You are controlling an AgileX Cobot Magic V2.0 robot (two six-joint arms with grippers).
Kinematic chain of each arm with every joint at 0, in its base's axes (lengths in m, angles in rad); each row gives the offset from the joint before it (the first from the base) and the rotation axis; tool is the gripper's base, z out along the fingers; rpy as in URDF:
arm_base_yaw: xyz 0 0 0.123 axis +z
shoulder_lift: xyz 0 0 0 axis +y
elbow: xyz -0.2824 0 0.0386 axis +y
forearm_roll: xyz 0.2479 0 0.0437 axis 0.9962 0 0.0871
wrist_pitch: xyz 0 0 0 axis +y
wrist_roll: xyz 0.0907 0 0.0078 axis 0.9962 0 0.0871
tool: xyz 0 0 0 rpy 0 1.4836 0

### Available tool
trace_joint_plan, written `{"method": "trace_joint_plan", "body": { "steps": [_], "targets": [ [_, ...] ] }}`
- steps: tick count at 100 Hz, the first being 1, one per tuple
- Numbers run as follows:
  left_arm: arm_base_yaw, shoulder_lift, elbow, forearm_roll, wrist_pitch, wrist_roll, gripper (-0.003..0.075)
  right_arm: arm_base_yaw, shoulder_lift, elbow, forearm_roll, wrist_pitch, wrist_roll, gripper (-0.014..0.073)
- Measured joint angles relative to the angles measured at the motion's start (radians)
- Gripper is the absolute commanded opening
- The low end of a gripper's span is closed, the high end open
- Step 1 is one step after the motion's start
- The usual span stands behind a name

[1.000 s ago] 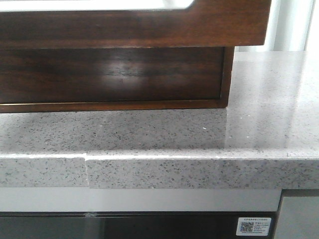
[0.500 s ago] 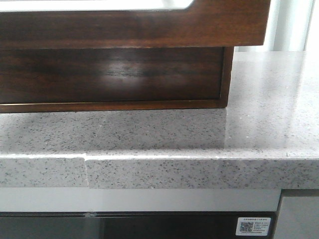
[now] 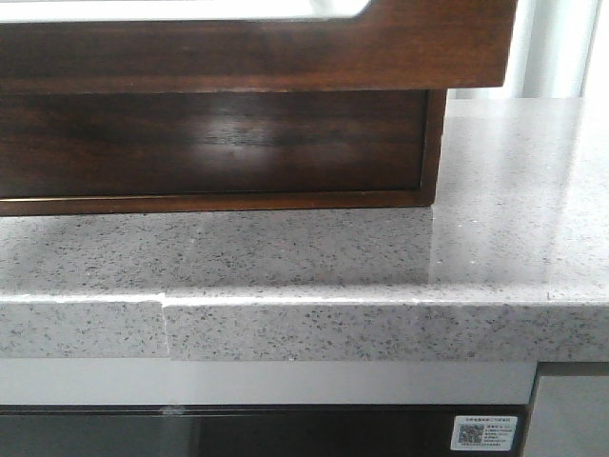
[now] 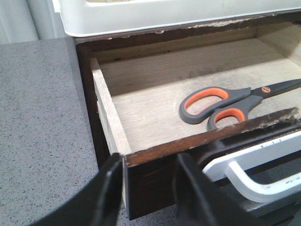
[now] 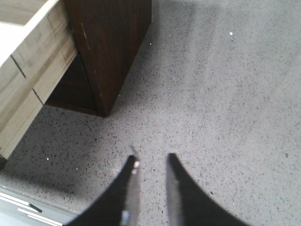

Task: Put scissors in drawer with both arms

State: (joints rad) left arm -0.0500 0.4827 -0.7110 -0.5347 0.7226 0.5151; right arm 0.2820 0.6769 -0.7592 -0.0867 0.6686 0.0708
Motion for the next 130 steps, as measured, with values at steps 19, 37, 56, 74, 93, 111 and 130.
{"method": "trace_joint_plan", "body": {
  "steps": [19,37,56,74,93,111,130],
  "targets": [
    [0.000,0.000,0.000,0.000,0.000,0.000,-0.0020,0.000,0.000,0.002,0.000,-0.011,0.001,-0.0069],
    [0.000,0.000,0.000,0.000,0.002,0.000,-0.0020,0.000,0.000,0.002,0.000,0.007,0.002,-0.0069],
    [0.000,0.000,0.000,0.000,0.002,0.000,-0.0020,0.000,0.000,0.002,0.000,0.013,0.002,-0.0069],
    [0.000,-0.069,0.035,0.014,-0.011,-0.001,-0.0020,0.000,0.000,0.002,0.000,0.015,0.002,-0.0069],
    [0.000,-0.315,0.168,0.100,-0.056,-0.033,-0.0020,0.000,0.000,0.002,0.000,0.015,0.002,-0.0069],
    [0.000,-0.449,0.356,0.203,-0.220,-0.129,-0.0020,0.000,0.000,0.002,0.000,0.015,0.002,-0.0069],
    [0.000,-0.486,0.540,0.405,-0.378,-0.391,-0.0020,0.000,0.000,0.002,0.000,0.015,0.002,-0.0069]
  ]
}}
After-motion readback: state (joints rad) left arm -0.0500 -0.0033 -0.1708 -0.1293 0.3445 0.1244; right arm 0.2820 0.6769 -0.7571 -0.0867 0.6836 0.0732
